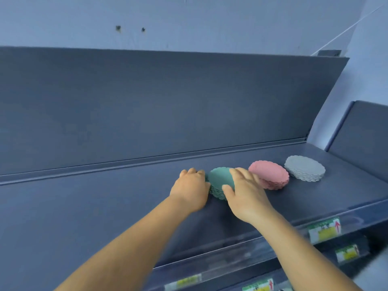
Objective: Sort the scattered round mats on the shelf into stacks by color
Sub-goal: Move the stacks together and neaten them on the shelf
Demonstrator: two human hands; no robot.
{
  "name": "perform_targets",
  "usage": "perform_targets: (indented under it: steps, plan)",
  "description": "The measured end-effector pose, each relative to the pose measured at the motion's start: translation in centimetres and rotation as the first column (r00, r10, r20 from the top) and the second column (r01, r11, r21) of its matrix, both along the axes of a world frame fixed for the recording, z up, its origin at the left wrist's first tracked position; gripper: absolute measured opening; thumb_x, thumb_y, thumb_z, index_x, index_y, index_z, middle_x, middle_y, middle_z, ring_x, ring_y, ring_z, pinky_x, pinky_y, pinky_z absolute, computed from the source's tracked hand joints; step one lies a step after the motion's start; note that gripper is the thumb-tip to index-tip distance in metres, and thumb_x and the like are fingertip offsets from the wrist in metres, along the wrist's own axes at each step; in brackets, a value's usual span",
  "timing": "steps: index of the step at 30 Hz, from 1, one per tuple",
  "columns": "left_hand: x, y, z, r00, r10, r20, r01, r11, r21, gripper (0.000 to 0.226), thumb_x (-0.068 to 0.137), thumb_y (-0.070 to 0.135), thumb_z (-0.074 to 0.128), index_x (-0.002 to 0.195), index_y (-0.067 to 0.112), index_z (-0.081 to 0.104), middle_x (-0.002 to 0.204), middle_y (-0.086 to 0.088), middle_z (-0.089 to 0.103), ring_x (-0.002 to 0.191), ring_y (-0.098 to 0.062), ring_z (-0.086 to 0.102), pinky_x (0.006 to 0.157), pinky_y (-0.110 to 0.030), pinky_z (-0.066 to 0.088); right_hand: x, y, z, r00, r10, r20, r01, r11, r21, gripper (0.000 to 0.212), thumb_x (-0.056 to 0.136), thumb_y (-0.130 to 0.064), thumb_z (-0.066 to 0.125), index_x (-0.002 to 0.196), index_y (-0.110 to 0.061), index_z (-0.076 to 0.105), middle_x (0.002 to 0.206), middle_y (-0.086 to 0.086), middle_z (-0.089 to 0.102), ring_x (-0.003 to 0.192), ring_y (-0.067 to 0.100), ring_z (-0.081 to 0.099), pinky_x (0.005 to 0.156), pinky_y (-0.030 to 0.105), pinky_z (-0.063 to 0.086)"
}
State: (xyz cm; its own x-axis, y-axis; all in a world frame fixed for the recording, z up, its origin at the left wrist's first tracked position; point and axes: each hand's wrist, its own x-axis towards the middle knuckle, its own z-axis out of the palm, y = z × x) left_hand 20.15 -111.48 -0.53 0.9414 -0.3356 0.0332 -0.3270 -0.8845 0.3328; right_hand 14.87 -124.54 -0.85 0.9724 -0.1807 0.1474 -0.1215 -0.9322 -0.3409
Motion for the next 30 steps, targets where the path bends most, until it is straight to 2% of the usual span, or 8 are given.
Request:
perform_targets:
  steps: [4,9,16,22,30]
  plan:
    - [-1.5,3.7,0.3,0.995,0.023,0.095,-0.03,0.996,0.078,0.037,0.099,0.028,0.038,0.128,0.01,0.049,0.13,-0.006,0.049,0.121,-0.024,0.042,0.093,-0.032,0.041,0.1,2.8,0.3,0.989,0.147,0.021,-0.148,0.989,0.016,0.051,0.099,-0.034,0.038,0.146,-0.017,0.029,0.154,-0.003,0.027,0.142,0.018,0.021,0.116,0.028,0.016]
    - [-4.1,10.7,0.1,0.978,0.163,0.129,-0.175,0.981,0.086,0.039,0.098,0.032,0.04,0.131,0.014,0.049,0.133,-0.002,0.05,0.124,-0.021,0.043,0.096,-0.032,0.042,-0.4,8.8,0.4,0.947,0.32,0.01,-0.32,0.947,0.035,0.051,0.099,-0.038,0.038,0.146,-0.019,0.03,0.153,-0.006,0.031,0.142,0.015,0.023,0.113,0.027,0.022]
    - [-8.7,22.2,0.4,0.906,0.38,0.185,-0.387,0.922,0.001,0.041,0.098,0.031,0.04,0.137,0.019,0.045,0.136,0.0,0.049,0.126,-0.021,0.044,0.094,-0.032,0.043,-1.4,20.0,0.6,0.856,0.517,0.017,-0.517,0.854,0.059,0.049,0.099,-0.038,0.04,0.145,-0.022,0.034,0.151,-0.009,0.035,0.141,0.013,0.025,0.11,0.028,0.027]
    - [-14.3,33.7,0.5,0.814,0.539,0.217,-0.539,0.84,-0.065,0.04,0.098,0.032,0.04,0.136,0.021,0.046,0.133,0.002,0.051,0.123,-0.02,0.047,0.091,-0.033,0.047,-4.2,32.0,0.5,0.779,0.623,0.069,-0.627,0.773,0.099,0.044,0.099,-0.036,0.04,0.14,-0.021,0.04,0.147,-0.008,0.041,0.137,0.014,0.031,0.107,0.027,0.03]
    - [-22.0,49.3,0.5,0.712,0.659,0.243,-0.664,0.744,-0.075,0.044,0.098,0.033,0.041,0.141,0.023,0.042,0.14,0.004,0.047,0.126,-0.019,0.046,0.091,-0.031,0.044,-9.0,48.3,0.4,0.688,0.72,0.089,-0.725,0.68,0.106,0.043,0.099,-0.034,0.039,0.14,-0.02,0.04,0.147,-0.006,0.041,0.137,0.015,0.031,0.108,0.028,0.029]
